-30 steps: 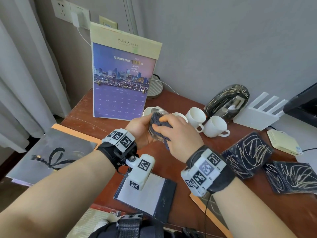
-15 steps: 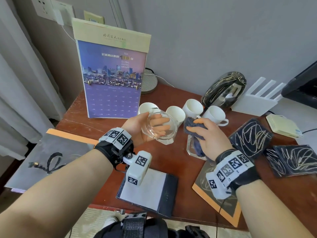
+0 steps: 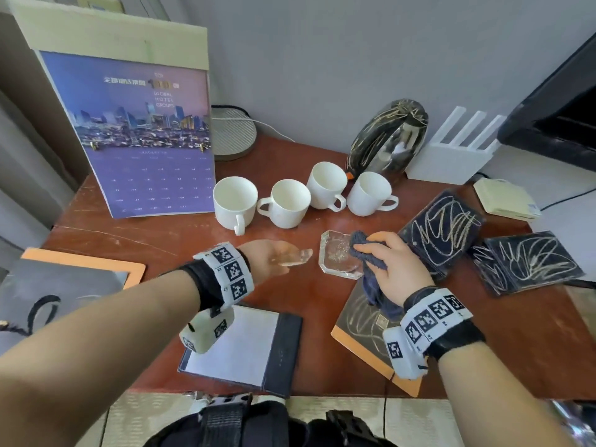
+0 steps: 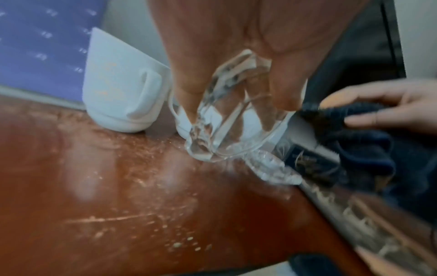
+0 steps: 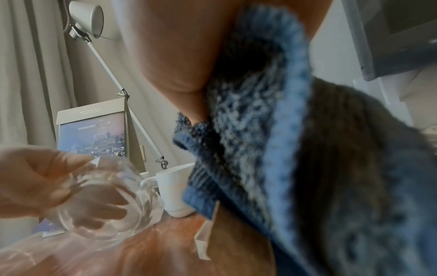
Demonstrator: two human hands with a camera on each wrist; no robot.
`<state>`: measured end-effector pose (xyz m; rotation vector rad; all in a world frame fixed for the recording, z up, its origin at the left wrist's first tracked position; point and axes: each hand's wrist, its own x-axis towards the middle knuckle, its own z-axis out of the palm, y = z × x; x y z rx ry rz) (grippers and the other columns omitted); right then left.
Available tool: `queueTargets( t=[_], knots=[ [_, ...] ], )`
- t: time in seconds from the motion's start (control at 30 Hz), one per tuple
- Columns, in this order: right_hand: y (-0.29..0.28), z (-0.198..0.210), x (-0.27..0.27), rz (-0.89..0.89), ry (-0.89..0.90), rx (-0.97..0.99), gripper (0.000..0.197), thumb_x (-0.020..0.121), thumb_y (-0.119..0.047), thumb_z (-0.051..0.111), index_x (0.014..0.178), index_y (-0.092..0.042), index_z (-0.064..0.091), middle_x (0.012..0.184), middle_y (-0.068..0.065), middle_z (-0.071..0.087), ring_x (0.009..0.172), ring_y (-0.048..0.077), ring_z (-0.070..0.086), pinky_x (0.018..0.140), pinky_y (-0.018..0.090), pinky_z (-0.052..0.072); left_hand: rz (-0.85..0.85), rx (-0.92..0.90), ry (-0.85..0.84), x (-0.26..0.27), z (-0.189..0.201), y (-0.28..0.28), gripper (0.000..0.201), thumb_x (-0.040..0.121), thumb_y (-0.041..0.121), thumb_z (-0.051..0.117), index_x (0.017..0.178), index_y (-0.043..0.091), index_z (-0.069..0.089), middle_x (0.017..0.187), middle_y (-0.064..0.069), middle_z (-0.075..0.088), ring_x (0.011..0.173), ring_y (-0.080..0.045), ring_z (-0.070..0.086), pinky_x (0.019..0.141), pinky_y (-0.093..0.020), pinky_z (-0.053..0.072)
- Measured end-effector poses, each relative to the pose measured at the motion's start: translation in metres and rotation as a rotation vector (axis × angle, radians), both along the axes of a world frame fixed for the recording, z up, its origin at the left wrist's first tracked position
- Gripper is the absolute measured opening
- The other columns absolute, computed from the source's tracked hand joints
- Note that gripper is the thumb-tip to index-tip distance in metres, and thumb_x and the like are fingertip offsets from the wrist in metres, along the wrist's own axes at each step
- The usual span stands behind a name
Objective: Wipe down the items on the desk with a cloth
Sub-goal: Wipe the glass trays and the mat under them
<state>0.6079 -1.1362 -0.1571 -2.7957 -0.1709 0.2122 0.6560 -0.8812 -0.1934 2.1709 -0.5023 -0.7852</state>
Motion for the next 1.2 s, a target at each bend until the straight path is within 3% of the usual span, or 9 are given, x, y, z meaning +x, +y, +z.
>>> queueTargets(
  t=[0.03,0.1,0.23,0.33,0.47,0.63,0.8,1.0,1.2],
  knots=[
    [-0.005,-0.002,0.0,-0.002,0.018,0.007,0.046,0.087,0.004,0.047,0.126,-0.018,0.056,0.132,0.0,0.041,0.12,0.018,0.042,0.1,0.017,0.026,-0.038,0.081,-0.03,0.0,-0.004,-0.004,0.046,0.092,0.012,0.054,0.137,0.021,0.044,0.131,0.002,0.054,0.122,-0.017,0.05,0.103,-0.021,0.034],
    [-0.013,-0.006,0.003,-0.019,0.059,0.016,0.048,0.089,0.003,0.047,0.132,-0.018,0.051,0.135,0.0,0.039,0.121,0.018,0.042,0.101,0.018,0.027,-0.07,0.228,-0.084,0.002,-0.013,-0.008,0.049,0.093,0.014,0.053,0.139,0.03,0.041,0.132,0.007,0.051,0.124,-0.015,0.048,0.104,-0.018,0.029],
    [-0.029,-0.013,0.009,-0.053,0.109,0.014,0.047,0.093,-0.005,0.048,0.137,-0.019,0.043,0.14,0.001,0.036,0.124,0.02,0.042,0.103,0.027,0.032,-0.116,0.402,-0.274,0.003,-0.033,-0.015,0.042,0.09,0.015,0.059,0.126,0.036,0.053,0.139,0.003,0.048,0.126,-0.018,0.048,0.109,-0.029,0.035],
    [-0.041,-0.022,0.012,-0.034,0.122,0.011,0.045,0.092,-0.006,0.049,0.135,-0.019,0.045,0.139,0.001,0.037,0.124,0.018,0.041,0.102,0.022,0.029,-0.204,0.57,-0.343,0.005,-0.038,-0.018,0.061,0.093,0.008,0.051,0.142,0.04,0.031,0.153,0.006,0.025,0.141,-0.019,0.025,0.115,-0.029,0.021],
    [-0.051,-0.031,0.016,-0.008,0.167,0.024,0.043,0.093,-0.007,0.048,0.134,-0.018,0.046,0.138,0.0,0.038,0.123,0.018,0.043,0.102,0.023,0.03,-0.263,0.68,-0.277,0.008,-0.032,-0.026,0.07,0.093,0.001,0.045,0.148,0.033,0.014,0.156,0.014,0.004,0.144,-0.018,0.007,0.115,-0.029,0.014],
    [-0.055,-0.038,0.021,0.026,0.164,0.049,0.042,0.093,-0.007,0.048,0.134,-0.017,0.047,0.136,0.0,0.039,0.121,0.019,0.044,0.1,0.023,0.031,-0.443,0.924,-0.328,0.009,-0.036,-0.027,0.067,0.095,0.014,0.047,0.148,0.018,0.006,0.157,-0.003,0.003,0.143,-0.023,0.01,0.117,-0.038,0.01],
    [-0.058,-0.042,0.022,0.02,0.133,0.062,0.041,0.093,-0.006,0.048,0.132,-0.018,0.05,0.133,-0.002,0.039,0.115,0.018,0.048,0.098,0.023,0.035,-0.439,0.968,-0.321,0.003,-0.032,-0.029,0.072,0.095,0.018,0.048,0.148,0.012,0.0,0.157,-0.004,0.002,0.143,-0.023,0.01,0.117,-0.036,0.011],
    [-0.057,-0.042,0.021,0.046,0.141,0.055,0.039,0.093,-0.007,0.047,0.131,-0.017,0.051,0.132,-0.003,0.039,0.112,0.017,0.048,0.095,0.023,0.037,-0.408,0.961,-0.313,0.0,-0.032,-0.032,0.082,0.087,0.002,0.052,0.148,0.011,-0.002,0.157,-0.006,-0.003,0.144,-0.023,0.006,0.115,-0.033,0.011],
    [-0.051,-0.044,0.025,0.046,0.151,0.066,0.038,0.094,-0.009,0.048,0.13,-0.017,0.051,0.132,-0.003,0.039,0.114,0.017,0.047,0.099,0.026,0.037,-0.411,0.934,-0.281,0.0,-0.03,-0.031,0.084,0.09,0.009,0.055,0.148,0.012,-0.005,0.157,-0.006,-0.008,0.145,-0.025,-0.002,0.116,-0.035,0.007]
  ],
)
